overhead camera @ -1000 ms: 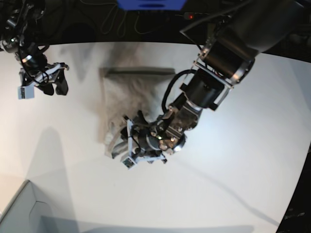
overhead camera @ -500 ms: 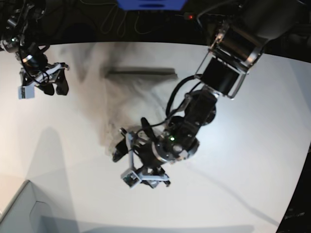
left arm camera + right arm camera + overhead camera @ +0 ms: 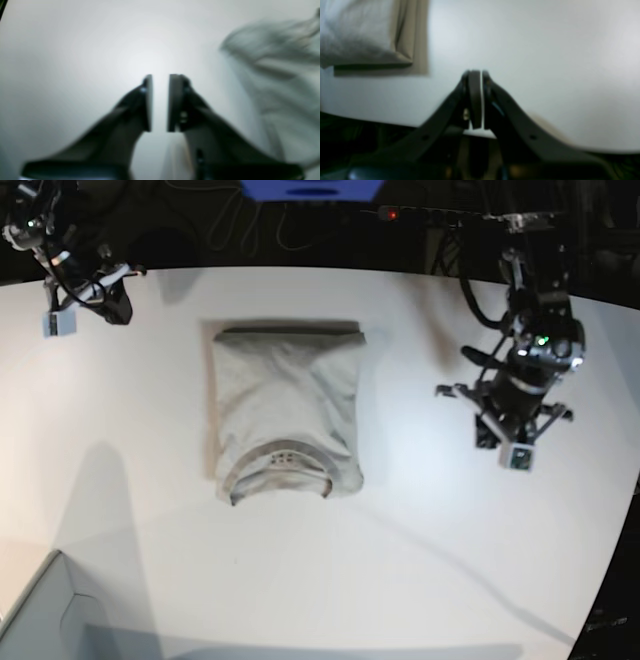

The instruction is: Layout the t-shirt on the table in an organized manner, then fold the t-shirt properly

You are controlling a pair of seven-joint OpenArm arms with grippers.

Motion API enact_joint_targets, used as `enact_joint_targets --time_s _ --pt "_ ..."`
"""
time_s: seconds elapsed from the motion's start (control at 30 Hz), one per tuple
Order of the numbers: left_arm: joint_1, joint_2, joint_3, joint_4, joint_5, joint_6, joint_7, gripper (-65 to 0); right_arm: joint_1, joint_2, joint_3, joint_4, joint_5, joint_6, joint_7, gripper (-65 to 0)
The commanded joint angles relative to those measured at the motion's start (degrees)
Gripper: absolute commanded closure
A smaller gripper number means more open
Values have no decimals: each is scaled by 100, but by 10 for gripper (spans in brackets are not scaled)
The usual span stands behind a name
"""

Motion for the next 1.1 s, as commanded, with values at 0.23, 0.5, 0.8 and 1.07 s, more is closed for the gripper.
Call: enact_joint_targets --time_s 0.23,0.5,0.8,1.07 --pt "1722 371 -1031 1104 -58 -11 185 0 -1249 7 0 904 137 97 138 0" --pt "2662 547 -1225 -443 -84 -11 62 0 -1926 -20 -9 650 -532 97 147 0" --pt "1827 125 -1172 -4857 -31 -11 -2585 0 -1249 -618 -96 -1513 -3072 97 1457 0" --pt "7 -693 -117 -9120 -40 42 -4580 0 -238 -477 -211 -4203 -3441 97 2582 0"
